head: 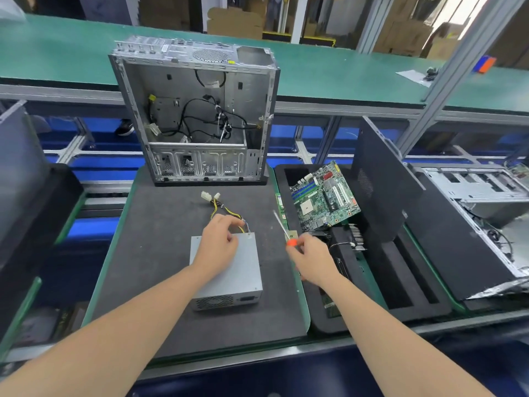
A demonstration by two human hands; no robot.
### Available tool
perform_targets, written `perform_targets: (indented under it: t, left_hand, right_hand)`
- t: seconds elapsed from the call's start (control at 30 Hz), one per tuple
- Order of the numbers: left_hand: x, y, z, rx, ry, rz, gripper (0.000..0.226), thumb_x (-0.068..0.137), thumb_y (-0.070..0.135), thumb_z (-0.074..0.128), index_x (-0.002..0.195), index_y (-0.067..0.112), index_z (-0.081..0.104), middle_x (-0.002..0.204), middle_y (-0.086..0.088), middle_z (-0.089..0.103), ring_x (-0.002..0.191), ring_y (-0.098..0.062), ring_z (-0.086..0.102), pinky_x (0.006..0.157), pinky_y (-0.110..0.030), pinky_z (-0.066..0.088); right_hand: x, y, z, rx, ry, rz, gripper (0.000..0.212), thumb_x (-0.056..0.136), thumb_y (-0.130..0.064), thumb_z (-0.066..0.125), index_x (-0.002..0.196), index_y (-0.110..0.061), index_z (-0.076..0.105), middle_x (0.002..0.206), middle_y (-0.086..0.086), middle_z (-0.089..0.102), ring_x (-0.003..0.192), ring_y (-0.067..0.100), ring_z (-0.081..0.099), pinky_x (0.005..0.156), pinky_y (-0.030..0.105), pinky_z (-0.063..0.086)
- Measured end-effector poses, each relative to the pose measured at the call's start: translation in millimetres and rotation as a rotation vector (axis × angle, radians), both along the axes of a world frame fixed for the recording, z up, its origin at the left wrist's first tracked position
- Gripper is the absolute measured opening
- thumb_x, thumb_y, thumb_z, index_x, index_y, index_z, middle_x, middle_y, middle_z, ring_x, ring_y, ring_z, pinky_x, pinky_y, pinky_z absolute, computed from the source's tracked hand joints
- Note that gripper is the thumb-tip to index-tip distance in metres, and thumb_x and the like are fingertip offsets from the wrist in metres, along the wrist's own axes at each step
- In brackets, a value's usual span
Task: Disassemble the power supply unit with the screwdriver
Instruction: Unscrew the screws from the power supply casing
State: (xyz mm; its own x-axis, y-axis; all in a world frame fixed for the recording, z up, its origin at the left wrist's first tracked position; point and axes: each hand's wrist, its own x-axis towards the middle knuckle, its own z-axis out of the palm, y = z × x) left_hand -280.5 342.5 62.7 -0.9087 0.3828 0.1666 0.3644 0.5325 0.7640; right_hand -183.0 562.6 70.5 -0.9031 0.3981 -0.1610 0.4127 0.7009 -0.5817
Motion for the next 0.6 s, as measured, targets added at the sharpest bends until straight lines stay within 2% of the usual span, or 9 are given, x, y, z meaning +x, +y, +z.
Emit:
perform_targets:
  t: [0.1, 0.17, 0.2, 0.3, 0.37, 0.43, 0.5, 0.57, 0.6]
  left_hand:
    - [-5.9, -1.7, 2.4, 0.041, -0.008, 0.033, 0.047, 0.085, -0.013, 0.059, 0.123, 0.012, 0.070, 0.117, -0.001, 0.063, 0.071, -0.022, 0.063, 0.077, -0.012, 0.041]
    - [-8.8, -2.3, 3.8, 0.047, 0.033, 0.008, 0.049, 0.090, -0.011, 0.061, 0.131, 0.014, 0.067, 0.125, 0.001, 0.060, 0.071, -0.013, 0.060, 0.077, -0.005, 0.039]
    - [-10.3, -2.8, 4.2, 0.046, 0.062, -0.019, 0.049, 0.092, -0.011, 0.061, 0.133, 0.015, 0.066, 0.128, 0.002, 0.059, 0.075, -0.008, 0.058, 0.079, -0.003, 0.038]
    - [-15.6, -4.8, 4.0, 0.033, 0.139, -0.060, 0.039, 0.096, -0.009, 0.060, 0.125, 0.015, 0.071, 0.120, 0.002, 0.065, 0.096, -0.012, 0.061, 0.089, -0.007, 0.039]
    - [-18.0, -4.9, 2.6, 0.032, 0.158, -0.024, 0.027, 0.097, -0.002, 0.064, 0.114, 0.016, 0.076, 0.105, 0.001, 0.070, 0.097, -0.017, 0.063, 0.091, -0.027, 0.049]
    - [-18.5, -3.1, 2.1, 0.013, 0.126, 0.018, 0.020, 0.098, 0.008, 0.068, 0.107, 0.022, 0.079, 0.093, 0.005, 0.073, 0.090, -0.018, 0.064, 0.083, -0.040, 0.052]
    - [-17.5, 0.3, 4.2, -0.009, 0.040, 0.015, 0.015, 0.097, 0.020, 0.072, 0.102, 0.032, 0.080, 0.088, 0.013, 0.076, 0.088, -0.013, 0.067, 0.078, -0.036, 0.052]
    - [-18.2, 6.8, 5.6, 0.054, -0.063, -0.048, 0.011, 0.094, 0.021, 0.076, 0.097, 0.031, 0.081, 0.089, 0.016, 0.079, 0.089, -0.002, 0.070, 0.080, -0.027, 0.050]
    - [-19.0, 9.7, 6.2, 0.081, -0.096, -0.071, 0.011, 0.093, 0.019, 0.076, 0.095, 0.028, 0.081, 0.088, 0.018, 0.079, 0.088, 0.004, 0.070, 0.080, -0.020, 0.047]
  right_hand:
    - [-19.3, -7.8, 29.7, 0.004, 0.127, 0.088, 0.028, 0.096, -0.042, 0.063, 0.091, -0.015, 0.072, 0.071, -0.003, 0.065, 0.075, 0.017, 0.062, 0.067, 0.029, 0.049]
    - [-30.9, -13.6, 47.1, -0.057, 0.196, 0.080, 0.020, 0.086, -0.043, 0.076, 0.086, -0.024, 0.073, 0.073, -0.012, 0.068, 0.074, -0.002, 0.063, 0.063, 0.013, 0.044]
    - [-36.1, -16.8, 55.5, -0.084, 0.219, 0.072, 0.020, 0.079, -0.044, 0.081, 0.085, -0.026, 0.073, 0.072, -0.015, 0.067, 0.073, -0.007, 0.063, 0.061, 0.010, 0.044]
    - [-46.4, -25.2, 75.4, -0.147, 0.266, 0.046, 0.030, 0.066, -0.045, 0.091, 0.077, -0.026, 0.069, 0.071, -0.010, 0.071, 0.061, 0.001, 0.065, 0.063, 0.024, 0.056]
    - [-49.9, -29.1, 85.9, -0.206, 0.318, 0.020, 0.030, 0.063, -0.041, 0.091, 0.072, -0.023, 0.069, 0.068, -0.006, 0.073, 0.054, 0.011, 0.066, 0.061, 0.033, 0.058]
    - [-53.1, -30.6, 92.2, -0.277, 0.390, -0.021, 0.026, 0.067, -0.038, 0.088, 0.074, -0.022, 0.069, 0.068, -0.001, 0.073, 0.052, 0.016, 0.065, 0.056, 0.034, 0.055]
    - [-56.0, -31.5, 96.8, -0.292, 0.474, -0.049, 0.024, 0.073, -0.039, 0.085, 0.080, -0.024, 0.068, 0.065, -0.005, 0.070, 0.056, 0.010, 0.065, 0.053, 0.026, 0.051]
    - [-59.0, -34.4, 102.1, -0.223, 0.552, -0.003, 0.023, 0.079, -0.039, 0.081, 0.085, -0.023, 0.066, 0.061, -0.014, 0.066, 0.057, -0.002, 0.062, 0.055, 0.009, 0.042]
    - [-61.0, -36.3, 104.5, -0.187, 0.578, 0.036, 0.023, 0.082, -0.038, 0.080, 0.087, -0.021, 0.064, 0.060, -0.014, 0.064, 0.058, -0.005, 0.062, 0.056, 0.008, 0.041]
